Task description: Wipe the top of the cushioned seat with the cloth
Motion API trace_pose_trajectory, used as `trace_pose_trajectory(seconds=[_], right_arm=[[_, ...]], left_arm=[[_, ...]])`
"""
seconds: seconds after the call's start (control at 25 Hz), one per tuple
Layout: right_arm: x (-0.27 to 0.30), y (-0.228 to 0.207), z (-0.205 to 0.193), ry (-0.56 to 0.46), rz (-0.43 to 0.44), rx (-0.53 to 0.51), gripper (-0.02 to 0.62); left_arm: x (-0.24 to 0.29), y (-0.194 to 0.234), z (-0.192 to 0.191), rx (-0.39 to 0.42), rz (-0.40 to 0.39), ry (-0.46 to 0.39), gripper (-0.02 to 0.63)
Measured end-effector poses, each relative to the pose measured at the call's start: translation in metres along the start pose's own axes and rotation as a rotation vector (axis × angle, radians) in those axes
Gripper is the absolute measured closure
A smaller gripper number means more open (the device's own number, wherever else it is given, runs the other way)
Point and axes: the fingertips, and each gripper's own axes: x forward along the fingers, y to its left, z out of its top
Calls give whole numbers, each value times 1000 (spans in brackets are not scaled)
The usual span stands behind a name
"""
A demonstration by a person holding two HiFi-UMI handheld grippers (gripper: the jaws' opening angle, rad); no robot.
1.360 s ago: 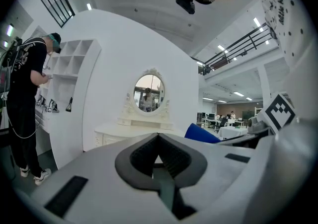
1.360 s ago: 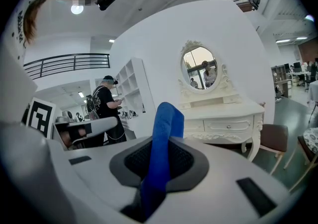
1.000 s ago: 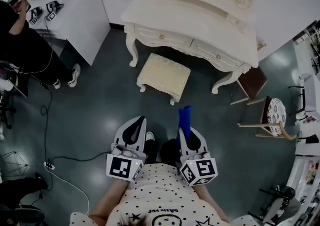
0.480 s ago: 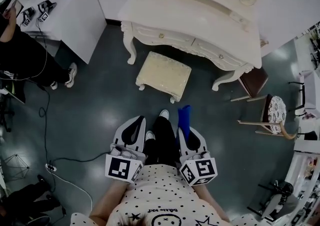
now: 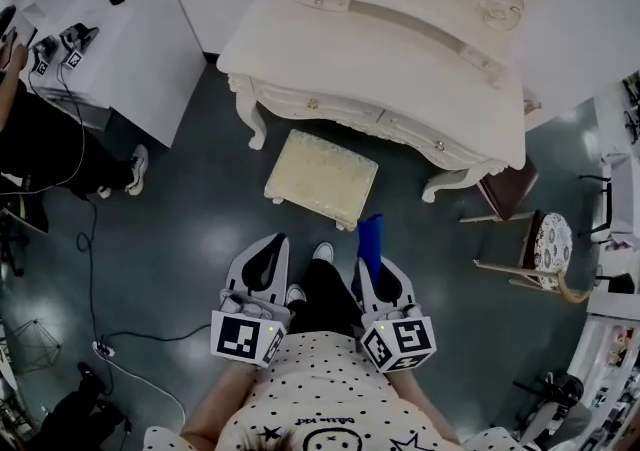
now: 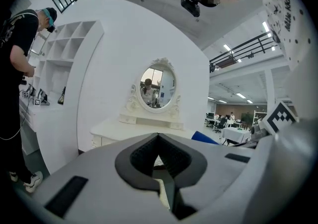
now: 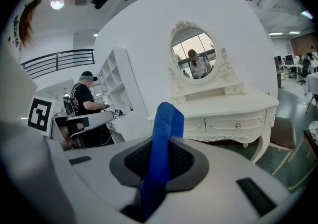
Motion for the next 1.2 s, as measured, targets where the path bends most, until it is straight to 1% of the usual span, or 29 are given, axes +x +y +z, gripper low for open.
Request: trace_pose_trajectory(seconds=[0.24,0.52,0.76,0.92,1.08,1.2], right_arm=[[29,-34,29,-21,-12,-9,534],[38,-63,51,-60,-55,16,534],[44,-69,59,-80,-89,37,534],[49,-70,64,-99,-132,56,534],[62,-63,70,-113,-175,75,534],[75,-52,76,-128,-206,86,534]], left_arm=[[51,1,16,9,-18,-25,609],[86,-5,28,29,-47,-31,609],[105,-5,36,33,-91,-31,609],[116,-1,37,32,-133,-24,608],[127,11,45,25,-188,-22,607],[135,28,51,44,-229,-10,609]])
